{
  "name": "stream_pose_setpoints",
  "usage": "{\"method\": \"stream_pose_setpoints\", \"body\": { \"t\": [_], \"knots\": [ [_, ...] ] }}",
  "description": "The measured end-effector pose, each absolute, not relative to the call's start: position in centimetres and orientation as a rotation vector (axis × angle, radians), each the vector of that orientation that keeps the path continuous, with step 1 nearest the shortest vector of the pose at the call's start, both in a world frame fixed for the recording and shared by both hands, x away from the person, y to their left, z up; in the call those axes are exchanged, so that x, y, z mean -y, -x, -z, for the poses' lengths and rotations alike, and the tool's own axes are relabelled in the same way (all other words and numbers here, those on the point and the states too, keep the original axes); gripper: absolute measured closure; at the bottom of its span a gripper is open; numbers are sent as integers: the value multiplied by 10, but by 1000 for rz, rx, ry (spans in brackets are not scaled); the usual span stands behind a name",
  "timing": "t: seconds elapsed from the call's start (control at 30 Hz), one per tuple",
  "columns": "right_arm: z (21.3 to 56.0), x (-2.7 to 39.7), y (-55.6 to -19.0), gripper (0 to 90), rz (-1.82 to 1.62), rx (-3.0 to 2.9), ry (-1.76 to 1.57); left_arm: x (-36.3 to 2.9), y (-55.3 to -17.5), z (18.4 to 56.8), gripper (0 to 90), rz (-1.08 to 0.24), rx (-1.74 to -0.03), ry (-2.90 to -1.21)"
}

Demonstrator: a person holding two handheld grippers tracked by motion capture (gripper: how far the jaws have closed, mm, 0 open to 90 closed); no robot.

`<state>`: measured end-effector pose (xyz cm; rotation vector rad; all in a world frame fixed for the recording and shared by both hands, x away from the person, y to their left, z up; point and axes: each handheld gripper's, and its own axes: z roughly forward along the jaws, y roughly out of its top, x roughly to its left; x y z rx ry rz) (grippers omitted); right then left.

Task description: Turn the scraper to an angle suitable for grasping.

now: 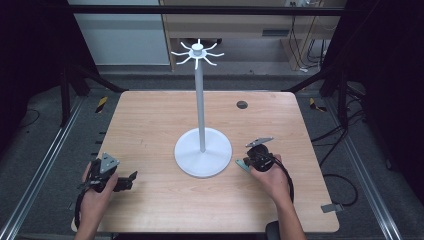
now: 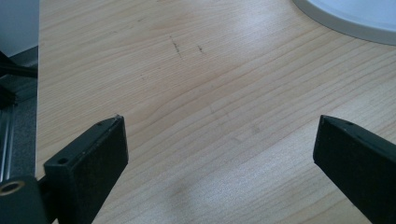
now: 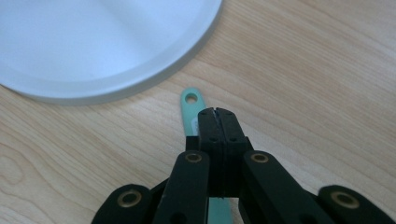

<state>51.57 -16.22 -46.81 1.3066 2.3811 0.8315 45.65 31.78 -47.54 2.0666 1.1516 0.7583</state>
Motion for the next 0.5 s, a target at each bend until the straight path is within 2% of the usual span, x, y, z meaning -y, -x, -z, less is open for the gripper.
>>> {"method": "stream_pose_setpoints", "body": {
  "t": [0.43,0.5],
  "knots": [
    [458,154,-515,900,-770,-2449,-1251,-319,-456,476,29,-761,-1157,-2064],
    [458,152,-516,859,-755,-2468,-1248,-319,-455,476,29,-762,-1155,-2066]
  ]
}}
